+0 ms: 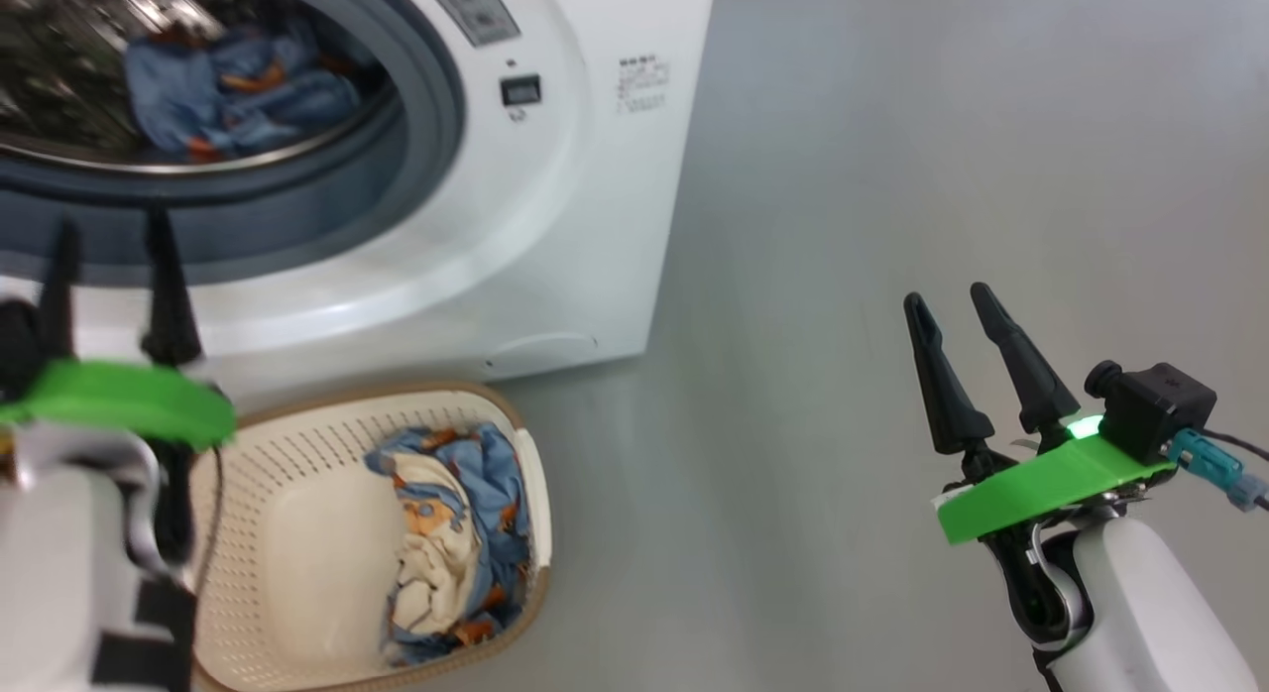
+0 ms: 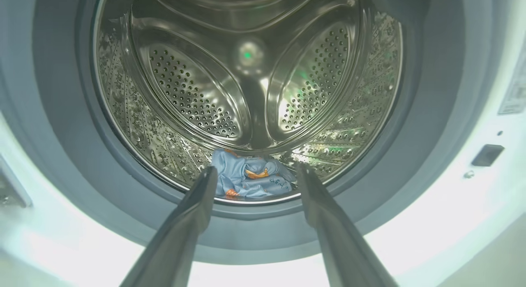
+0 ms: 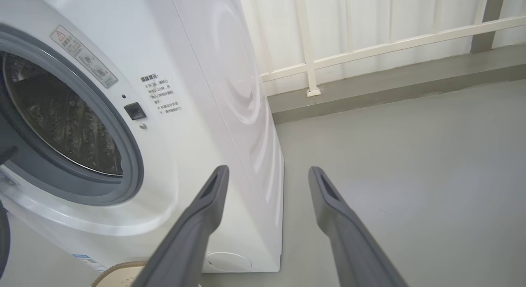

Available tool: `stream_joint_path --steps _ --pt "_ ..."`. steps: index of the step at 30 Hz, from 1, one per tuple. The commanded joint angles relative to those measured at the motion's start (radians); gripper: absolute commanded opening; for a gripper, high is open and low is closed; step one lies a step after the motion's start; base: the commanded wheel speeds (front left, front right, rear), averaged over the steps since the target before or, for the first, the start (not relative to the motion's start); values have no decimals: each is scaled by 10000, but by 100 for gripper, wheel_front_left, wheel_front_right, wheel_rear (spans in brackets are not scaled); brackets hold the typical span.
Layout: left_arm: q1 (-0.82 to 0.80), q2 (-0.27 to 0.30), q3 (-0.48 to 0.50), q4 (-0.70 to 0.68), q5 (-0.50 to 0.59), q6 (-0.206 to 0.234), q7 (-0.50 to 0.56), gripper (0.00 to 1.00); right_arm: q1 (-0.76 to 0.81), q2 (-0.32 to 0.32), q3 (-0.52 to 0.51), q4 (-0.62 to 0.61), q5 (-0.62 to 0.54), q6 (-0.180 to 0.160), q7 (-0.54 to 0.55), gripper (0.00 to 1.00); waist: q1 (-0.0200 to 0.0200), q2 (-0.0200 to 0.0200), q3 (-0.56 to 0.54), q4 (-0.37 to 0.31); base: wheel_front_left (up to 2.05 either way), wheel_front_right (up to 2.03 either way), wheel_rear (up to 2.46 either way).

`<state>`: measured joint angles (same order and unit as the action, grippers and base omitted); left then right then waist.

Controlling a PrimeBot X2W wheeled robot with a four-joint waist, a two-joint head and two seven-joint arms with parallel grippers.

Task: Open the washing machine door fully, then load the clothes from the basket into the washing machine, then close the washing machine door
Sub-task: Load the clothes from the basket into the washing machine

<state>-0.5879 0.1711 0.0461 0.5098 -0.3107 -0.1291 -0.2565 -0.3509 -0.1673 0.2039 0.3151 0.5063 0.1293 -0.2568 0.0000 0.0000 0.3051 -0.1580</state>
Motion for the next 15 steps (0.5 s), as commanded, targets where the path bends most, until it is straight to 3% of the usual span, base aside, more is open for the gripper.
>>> stream_joint_path --steps 1,15 --pt "296 284 308 -384 79 -15 -53 100 362 -90 195 -175 122 14 -49 100 0 0 -666 361 0 0 0" --pt "2774 -357 180 -1518 -71 -15 -53 100 1178 -477 136 -11 224 14 -49 100 0 0 -1927 1130 0 0 0"
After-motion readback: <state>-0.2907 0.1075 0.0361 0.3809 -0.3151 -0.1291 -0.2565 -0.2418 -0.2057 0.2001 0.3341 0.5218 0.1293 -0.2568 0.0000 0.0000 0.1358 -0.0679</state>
